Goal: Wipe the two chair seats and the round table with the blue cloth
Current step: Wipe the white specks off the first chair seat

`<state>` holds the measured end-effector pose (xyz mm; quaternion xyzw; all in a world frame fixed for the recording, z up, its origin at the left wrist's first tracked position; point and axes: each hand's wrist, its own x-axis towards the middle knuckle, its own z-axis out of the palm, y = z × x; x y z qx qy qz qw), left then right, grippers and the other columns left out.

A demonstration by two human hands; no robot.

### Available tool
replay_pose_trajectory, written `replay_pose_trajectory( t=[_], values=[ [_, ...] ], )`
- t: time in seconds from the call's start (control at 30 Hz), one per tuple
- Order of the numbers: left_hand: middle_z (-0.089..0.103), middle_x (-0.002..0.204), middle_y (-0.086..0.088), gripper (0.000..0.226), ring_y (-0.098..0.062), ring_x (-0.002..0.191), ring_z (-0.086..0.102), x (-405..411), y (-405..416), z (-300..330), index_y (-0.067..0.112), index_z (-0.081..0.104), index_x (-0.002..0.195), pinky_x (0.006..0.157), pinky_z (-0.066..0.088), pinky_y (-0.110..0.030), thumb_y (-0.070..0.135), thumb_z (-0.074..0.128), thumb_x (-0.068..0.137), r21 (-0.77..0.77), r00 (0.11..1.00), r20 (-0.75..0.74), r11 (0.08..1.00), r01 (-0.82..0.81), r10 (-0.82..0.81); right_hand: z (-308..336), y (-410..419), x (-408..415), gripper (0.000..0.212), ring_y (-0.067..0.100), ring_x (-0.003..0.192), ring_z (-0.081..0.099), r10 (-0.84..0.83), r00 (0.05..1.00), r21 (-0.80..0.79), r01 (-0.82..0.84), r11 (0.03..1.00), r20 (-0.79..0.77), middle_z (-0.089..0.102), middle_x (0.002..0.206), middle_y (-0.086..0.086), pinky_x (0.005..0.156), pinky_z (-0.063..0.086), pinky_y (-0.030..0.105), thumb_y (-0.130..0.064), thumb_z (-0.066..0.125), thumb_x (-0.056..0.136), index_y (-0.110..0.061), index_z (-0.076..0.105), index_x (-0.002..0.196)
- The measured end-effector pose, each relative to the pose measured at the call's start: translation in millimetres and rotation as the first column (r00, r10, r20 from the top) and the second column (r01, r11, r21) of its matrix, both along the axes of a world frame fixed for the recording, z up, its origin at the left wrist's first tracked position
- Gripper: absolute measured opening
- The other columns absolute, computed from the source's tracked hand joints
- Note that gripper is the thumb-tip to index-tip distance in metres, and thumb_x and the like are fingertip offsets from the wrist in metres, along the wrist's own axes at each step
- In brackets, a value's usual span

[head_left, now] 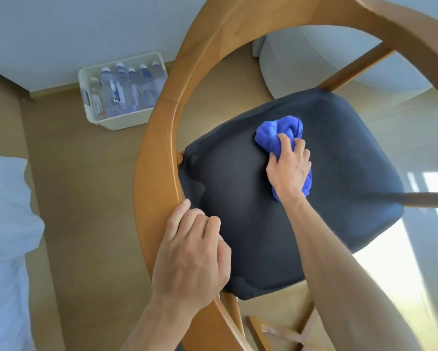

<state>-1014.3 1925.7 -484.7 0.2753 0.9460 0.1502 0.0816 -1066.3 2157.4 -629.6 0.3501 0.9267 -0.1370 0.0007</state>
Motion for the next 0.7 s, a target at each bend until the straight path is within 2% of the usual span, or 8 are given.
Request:
replay_pose_trajectory(
  t=[0.17,0.27,0.4,0.53,0.7],
  values=[
    [0.068,0.084,-0.005,0.016,-0.023,0.089,0.063,0,1,1,0.011,0.067,0.083,0.114,0.029,-0.038,0.015,0.052,0.083,-0.013,1.000,-0.003,1.000,-0.002,0.002,-2,-41,41,0.045,0.034,0.078,0.051,0.152,0.986,0.036,-0.150,0.988,-0.064,0.057,0.110,0.011,0.066,0.043,0.041,-0.016,0.071,0.072,-0.018,0.060,0.115],
    [0.068,0.084,-0.006,0.014,-0.024,0.088,0.064,0,1,1,0.010,0.068,0.083,0.114,0.028,-0.037,0.014,0.055,0.081,-0.017,1.000,-0.025,1.000,-0.002,0.002,1,-69,72,0.046,0.031,0.074,0.050,0.215,0.973,0.027,-0.214,0.977,-0.083,0.058,0.108,0.008,0.065,0.043,0.039,-0.014,0.071,0.068,-0.019,0.061,0.112],
    [0.067,0.082,-0.007,0.018,-0.026,0.086,0.063,1,1,1,0.008,0.067,0.083,0.112,0.032,-0.041,0.012,0.049,0.083,0.000,0.999,-0.051,1.000,-0.001,0.001,6,-110,121,0.048,0.029,0.075,0.049,0.317,0.945,-0.050,-0.322,0.945,-0.085,0.056,0.109,0.006,0.064,0.044,0.039,-0.013,0.067,0.065,-0.022,0.058,0.111],
    [0.070,0.086,-0.009,0.034,-0.026,0.088,0.065,1,0,0,0.008,0.068,0.086,0.110,0.035,-0.044,0.021,0.037,0.089,0.000,0.999,-0.049,1.000,0.010,-0.010,8,-125,157,0.043,0.026,0.079,0.050,0.440,0.895,-0.131,-0.446,0.886,-0.073,0.056,0.108,0.002,0.066,0.045,0.038,-0.017,0.066,0.069,-0.027,0.058,0.110],
    [0.070,0.086,-0.009,0.030,-0.026,0.088,0.064,1,0,-3,0.007,0.068,0.087,0.111,0.031,-0.041,0.019,0.040,0.087,-0.003,0.997,-0.074,1.000,0.003,-0.003,9,-124,188,0.042,0.023,0.083,0.052,0.615,0.787,-0.189,-0.612,0.768,-0.052,0.057,0.114,-0.001,0.068,0.046,0.036,-0.026,0.058,0.069,-0.032,0.059,0.111]
  ],
)
